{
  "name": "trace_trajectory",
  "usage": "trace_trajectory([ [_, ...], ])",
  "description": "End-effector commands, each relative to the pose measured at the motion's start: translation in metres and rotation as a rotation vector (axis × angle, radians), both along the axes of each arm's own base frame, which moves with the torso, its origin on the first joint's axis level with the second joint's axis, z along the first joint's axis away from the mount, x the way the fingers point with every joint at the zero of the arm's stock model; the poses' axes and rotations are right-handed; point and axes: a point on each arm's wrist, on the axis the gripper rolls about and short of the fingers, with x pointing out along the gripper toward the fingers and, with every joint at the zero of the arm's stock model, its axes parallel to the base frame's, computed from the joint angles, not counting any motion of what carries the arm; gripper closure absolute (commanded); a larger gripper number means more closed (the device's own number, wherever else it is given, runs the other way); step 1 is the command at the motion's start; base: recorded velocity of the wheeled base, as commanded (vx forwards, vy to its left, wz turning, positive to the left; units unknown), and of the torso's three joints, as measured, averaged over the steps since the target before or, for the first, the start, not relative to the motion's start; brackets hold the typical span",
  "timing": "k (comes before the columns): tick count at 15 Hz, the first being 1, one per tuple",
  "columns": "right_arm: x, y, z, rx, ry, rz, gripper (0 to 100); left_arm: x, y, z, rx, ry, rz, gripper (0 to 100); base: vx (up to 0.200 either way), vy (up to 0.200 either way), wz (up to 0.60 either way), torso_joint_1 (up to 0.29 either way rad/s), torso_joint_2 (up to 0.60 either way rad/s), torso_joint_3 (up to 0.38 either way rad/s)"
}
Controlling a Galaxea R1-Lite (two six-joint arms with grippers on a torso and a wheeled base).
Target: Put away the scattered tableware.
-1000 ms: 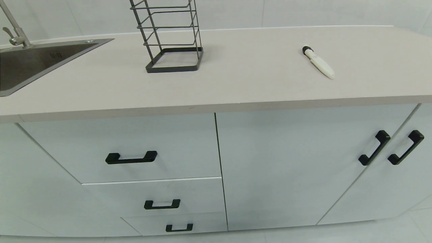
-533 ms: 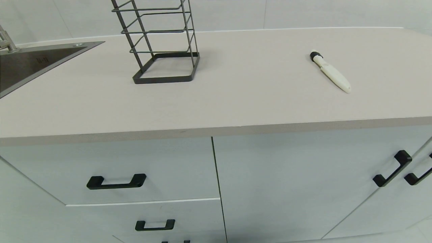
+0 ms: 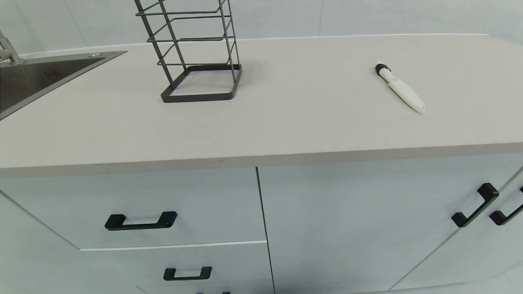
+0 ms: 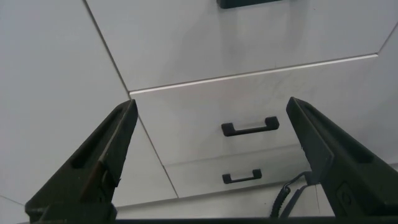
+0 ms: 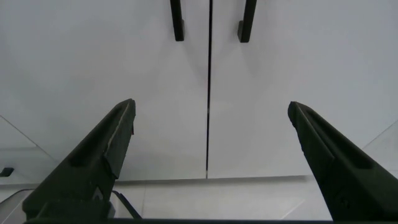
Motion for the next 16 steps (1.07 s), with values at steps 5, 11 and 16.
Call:
trace_trajectory([
  [5, 0.0001, 0.0000, 0.0000, 0.001, 0.001, 0.000, 0, 0.0001, 0.0000, 0.0002, 0.000, 0.000, 0.001, 0, 0.000, 0.000, 0.00, 0.183, -0.10, -0.060],
  [11, 0.0001, 0.0000, 0.0000, 0.000, 0.001, 0.000, 0, 0.0001, 0.0000, 0.0002, 0.000, 0.000, 0.001, 0, 0.000, 0.000, 0.00, 0.224, -0.54, -0.211],
  [16, 0.0001, 0.0000, 0.0000, 0.000, 0.001, 0.000, 0, 0.0001, 0.0000, 0.0004, -0.002, -0.001, 0.002, 0, 0.000, 0.000, 0.00, 0.164, -0.49, -0.215],
])
